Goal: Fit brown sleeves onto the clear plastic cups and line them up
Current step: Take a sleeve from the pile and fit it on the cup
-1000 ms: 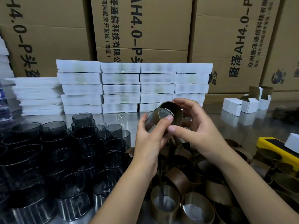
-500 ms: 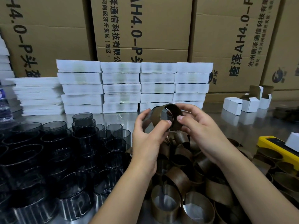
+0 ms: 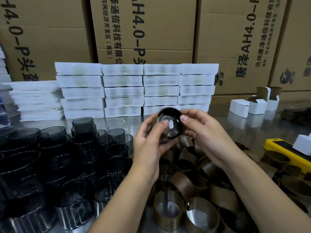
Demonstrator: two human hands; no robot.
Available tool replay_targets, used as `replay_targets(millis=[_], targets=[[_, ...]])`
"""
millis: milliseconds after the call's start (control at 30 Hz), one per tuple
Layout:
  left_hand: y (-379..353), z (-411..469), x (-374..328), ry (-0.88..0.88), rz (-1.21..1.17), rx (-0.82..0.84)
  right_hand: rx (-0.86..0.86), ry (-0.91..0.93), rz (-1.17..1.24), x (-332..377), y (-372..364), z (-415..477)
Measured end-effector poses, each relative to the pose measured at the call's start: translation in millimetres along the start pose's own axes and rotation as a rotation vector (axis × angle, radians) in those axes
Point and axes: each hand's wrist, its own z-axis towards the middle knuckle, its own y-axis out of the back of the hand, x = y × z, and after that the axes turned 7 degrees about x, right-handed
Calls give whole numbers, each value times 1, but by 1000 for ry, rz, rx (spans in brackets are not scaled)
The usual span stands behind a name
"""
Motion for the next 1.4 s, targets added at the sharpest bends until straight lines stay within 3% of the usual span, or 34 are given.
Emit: replay_targets(millis=[200, 700, 1400], targets=[[-2, -1, -2, 41, -66, 71, 57, -157, -71, 3, -4, -1], [-7, 1, 3, 37, 128, 24, 53, -101, -123, -3, -4, -1], [-7, 6, 12, -20, 107, -112, 21, -92, -105, -6, -6, 0]])
